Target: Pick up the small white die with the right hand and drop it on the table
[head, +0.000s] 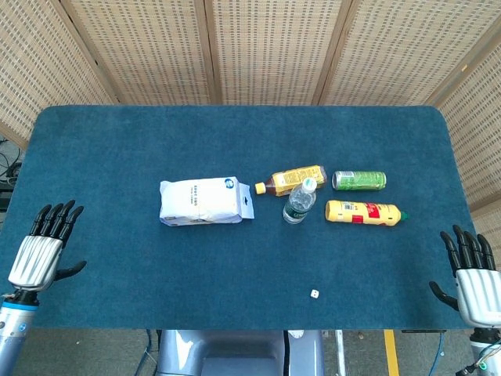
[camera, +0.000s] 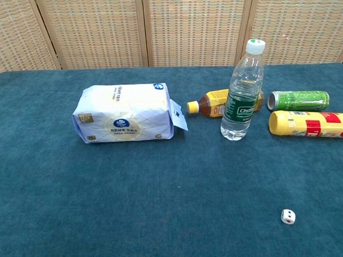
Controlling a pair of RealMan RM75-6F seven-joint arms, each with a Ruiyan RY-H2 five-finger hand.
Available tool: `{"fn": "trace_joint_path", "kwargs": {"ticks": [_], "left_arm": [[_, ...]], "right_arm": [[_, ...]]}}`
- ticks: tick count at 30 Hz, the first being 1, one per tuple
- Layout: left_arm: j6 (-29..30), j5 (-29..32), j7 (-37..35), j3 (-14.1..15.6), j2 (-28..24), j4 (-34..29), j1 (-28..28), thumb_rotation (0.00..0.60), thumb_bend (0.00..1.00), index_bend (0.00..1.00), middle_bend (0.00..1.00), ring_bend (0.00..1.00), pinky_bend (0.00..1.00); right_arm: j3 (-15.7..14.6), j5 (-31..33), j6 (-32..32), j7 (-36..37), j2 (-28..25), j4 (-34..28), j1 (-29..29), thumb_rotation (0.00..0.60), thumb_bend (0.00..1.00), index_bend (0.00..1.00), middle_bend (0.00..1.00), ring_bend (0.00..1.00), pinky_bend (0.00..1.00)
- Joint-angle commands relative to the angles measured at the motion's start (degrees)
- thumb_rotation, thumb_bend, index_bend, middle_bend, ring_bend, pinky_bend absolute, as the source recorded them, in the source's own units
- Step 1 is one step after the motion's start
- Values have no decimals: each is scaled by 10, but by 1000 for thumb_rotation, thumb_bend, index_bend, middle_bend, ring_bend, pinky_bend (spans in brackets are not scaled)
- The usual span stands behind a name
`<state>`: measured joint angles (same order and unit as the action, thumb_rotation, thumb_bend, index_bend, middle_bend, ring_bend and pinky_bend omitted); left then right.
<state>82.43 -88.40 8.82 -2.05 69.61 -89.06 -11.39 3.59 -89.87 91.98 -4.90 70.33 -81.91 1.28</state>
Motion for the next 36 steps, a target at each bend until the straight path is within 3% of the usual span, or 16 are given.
{"fn": "trace_joint_path", "kwargs": {"ticks": [1,16,36], "left_arm": [[1,0,0,0,0,0,0,600,30,0,0,0,0],[-2,1,-2,0,-1,0,-1,600,30,0,0,0,0],[-5,-1,-3,1,-1,0,-3,600,30,0,0,0,0]], "right_arm": [[0,-1,0,0,0,0,0,600,208,0,0,0,0],[-20,-42,16,4,0,4,-3,600,208,2,0,0,0],[-66,-129,-4,-23,38,39,18,600,208,182,0,0,0]]}}
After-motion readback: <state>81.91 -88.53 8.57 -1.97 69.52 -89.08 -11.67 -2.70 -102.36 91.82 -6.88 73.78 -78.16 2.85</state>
